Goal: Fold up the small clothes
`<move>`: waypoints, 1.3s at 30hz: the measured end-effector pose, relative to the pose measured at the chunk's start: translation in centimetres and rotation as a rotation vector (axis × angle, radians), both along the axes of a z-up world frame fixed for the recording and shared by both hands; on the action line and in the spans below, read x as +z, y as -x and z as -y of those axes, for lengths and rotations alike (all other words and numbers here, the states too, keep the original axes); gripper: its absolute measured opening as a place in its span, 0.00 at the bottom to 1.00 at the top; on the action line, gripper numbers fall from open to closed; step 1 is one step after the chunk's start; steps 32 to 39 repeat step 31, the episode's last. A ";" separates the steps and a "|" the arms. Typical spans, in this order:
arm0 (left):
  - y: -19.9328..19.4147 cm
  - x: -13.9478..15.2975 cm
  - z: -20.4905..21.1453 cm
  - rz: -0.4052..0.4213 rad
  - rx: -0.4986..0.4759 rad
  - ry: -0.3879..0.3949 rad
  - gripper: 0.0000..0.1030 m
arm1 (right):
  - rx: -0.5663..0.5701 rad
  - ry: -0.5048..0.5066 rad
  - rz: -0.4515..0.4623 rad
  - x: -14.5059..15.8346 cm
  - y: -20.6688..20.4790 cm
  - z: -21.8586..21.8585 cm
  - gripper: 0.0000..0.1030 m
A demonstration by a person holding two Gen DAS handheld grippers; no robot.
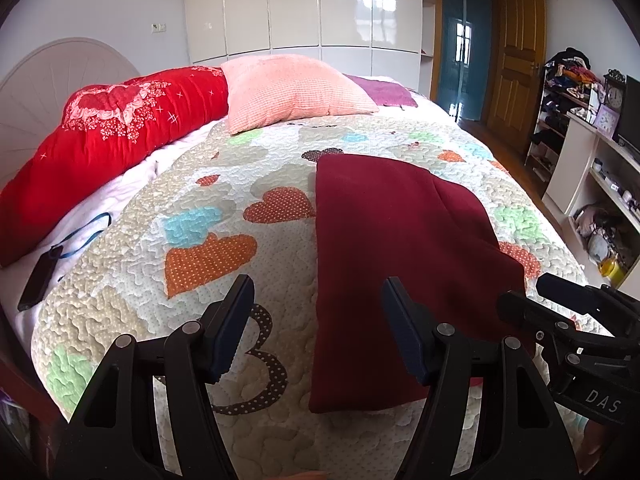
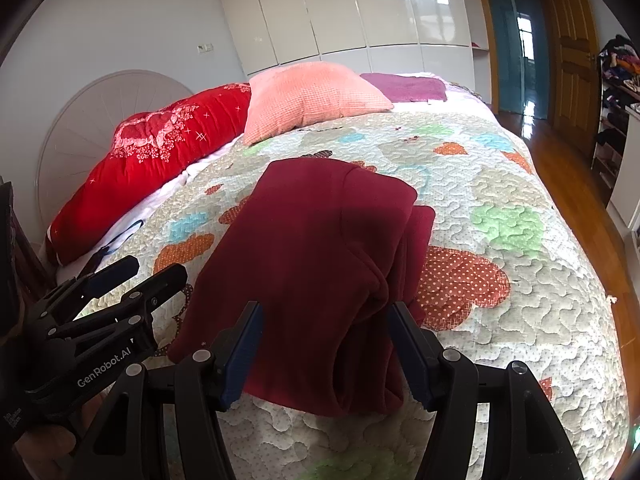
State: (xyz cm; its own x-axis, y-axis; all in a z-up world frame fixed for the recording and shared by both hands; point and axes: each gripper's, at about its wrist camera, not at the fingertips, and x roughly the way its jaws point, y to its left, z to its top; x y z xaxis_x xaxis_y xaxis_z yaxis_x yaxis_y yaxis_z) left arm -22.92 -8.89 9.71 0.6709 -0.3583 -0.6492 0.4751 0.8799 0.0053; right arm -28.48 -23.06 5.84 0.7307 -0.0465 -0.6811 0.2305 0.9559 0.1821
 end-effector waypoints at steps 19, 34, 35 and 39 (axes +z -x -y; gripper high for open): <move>0.0 0.0 -0.1 -0.004 0.003 -0.001 0.65 | 0.000 -0.004 -0.006 -0.2 0.0 -0.1 0.60; -1.6 -0.3 -0.8 -0.051 -0.005 0.042 0.65 | -0.019 -0.007 0.009 -0.1 0.1 1.0 0.60; -1.6 -0.3 -0.8 -0.051 -0.005 0.042 0.65 | -0.019 -0.007 0.009 -0.1 0.1 1.0 0.60; -1.6 -0.3 -0.8 -0.051 -0.005 0.042 0.65 | -0.019 -0.007 0.009 -0.1 0.1 1.0 0.60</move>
